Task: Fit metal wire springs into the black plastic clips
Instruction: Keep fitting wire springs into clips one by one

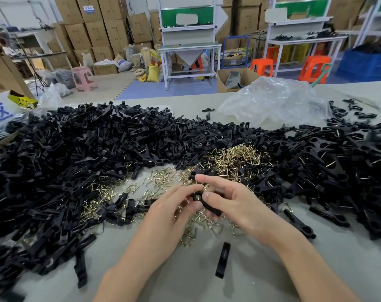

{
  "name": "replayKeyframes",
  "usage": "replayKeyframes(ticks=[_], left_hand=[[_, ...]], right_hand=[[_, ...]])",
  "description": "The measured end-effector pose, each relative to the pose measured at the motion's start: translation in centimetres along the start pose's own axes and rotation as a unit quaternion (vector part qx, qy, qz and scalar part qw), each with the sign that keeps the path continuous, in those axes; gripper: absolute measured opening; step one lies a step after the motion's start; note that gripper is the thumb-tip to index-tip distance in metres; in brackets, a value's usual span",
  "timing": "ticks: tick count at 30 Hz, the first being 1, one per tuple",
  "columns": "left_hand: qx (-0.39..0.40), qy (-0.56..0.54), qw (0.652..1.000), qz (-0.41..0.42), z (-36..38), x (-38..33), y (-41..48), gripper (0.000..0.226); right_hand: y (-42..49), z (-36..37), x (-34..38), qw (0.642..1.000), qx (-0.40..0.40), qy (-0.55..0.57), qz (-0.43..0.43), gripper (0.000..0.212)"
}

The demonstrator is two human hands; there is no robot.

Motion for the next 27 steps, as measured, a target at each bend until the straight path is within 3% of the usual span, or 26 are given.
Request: replayKeyframes(ticks=[6,8,11,14,17,27], left_hand=[[-0.053,0.005,0.999,-0.011,-0.8,0.2,0.0,0.022],[-0.097,0.007,0.994,-0.047,-1.6,1.3,0.0,0.024],[-0.168,-0.002,0.983,-0.077,-3.0,2.3,-0.2,0.02],[-0.191,0.003,0.979,-0.07,-3.8,1.8,-0.2,0.021],[-0.196,0.005,0.978,-0.074,-3.8,2.1,-0.3,0.016],[-0.19,-0.009,0.978,-0.083,-3.3,2.6,-0.3,0.028]], right_hand=[[-0.1,-0.3,0.4,0.997,-0.024,0.074,-0.006,0.048],[-0.3,-1.1,1.0,0.996,-0.069,0.034,-0.033,0.042],[-0.9,-2.1,1.9,0.972,-0.124,-0.182,-0.079,0.025],[-0.8,0.0,1.5,0.891,-0.055,-0.437,-0.107,0.031],[-0.4,1.2,0.0,0.826,0.007,-0.556,-0.089,0.038],[-0.3,0.9,-0.1,0.833,0.01,-0.546,-0.089,0.025]])
Point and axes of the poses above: each hand's wrist, its own y-axis towards the middle knuckle, its own z-axis out of the palm, x = y × z, the point moved 8 cm from there along y, towards the middle knuckle, and after that the axes turned 5 degrees about y, right-handed, at the moved point
